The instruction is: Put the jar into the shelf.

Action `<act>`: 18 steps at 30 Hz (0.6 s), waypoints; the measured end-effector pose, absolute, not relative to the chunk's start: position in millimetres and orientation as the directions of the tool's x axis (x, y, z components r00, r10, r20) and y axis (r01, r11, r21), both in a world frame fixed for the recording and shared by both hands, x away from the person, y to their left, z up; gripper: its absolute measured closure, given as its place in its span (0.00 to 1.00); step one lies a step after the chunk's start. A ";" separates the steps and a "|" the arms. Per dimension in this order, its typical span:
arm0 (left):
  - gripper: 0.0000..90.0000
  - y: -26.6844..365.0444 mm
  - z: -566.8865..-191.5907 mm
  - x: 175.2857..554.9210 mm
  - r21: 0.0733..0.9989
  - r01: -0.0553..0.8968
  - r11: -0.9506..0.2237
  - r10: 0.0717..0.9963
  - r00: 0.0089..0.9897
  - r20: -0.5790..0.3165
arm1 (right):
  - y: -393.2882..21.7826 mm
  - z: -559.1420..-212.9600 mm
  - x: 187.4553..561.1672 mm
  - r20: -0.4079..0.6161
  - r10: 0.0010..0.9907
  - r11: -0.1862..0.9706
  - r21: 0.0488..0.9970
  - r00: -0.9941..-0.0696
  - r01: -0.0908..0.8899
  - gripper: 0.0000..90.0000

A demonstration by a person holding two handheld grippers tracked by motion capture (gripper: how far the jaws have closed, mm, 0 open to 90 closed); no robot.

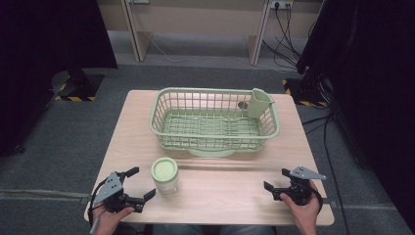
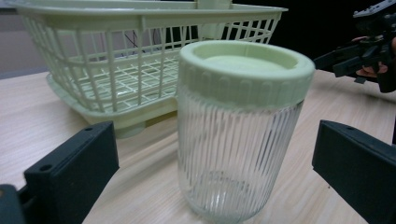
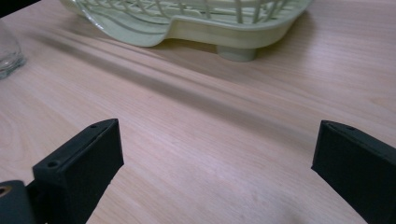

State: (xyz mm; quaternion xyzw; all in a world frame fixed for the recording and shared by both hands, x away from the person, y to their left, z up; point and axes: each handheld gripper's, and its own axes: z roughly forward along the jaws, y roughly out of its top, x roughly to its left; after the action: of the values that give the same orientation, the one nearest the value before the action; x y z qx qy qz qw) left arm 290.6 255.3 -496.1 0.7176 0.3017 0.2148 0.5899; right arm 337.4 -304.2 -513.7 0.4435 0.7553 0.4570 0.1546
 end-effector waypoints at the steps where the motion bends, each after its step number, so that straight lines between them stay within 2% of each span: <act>1: 0.00 253.4 -495.0 291.4 0.977 0.174 -0.124 0.684 0.728 -0.042 | -306.6 -515.4 337.3 0.177 0.815 0.179 0.828 -0.551 0.531 0.02; 18: 0.00 221.7 -486.3 312.5 0.975 0.157 -0.156 0.652 0.758 -0.018 | -318.2 -528.8 339.1 0.200 0.831 0.139 0.830 -0.520 0.540 0.03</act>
State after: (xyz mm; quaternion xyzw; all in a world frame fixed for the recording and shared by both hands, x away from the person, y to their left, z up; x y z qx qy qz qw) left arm 312.5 221.7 -486.3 0.7306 0.2767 0.2104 0.5877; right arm 339.1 -318.2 -528.8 0.4644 0.7381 0.4637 0.1566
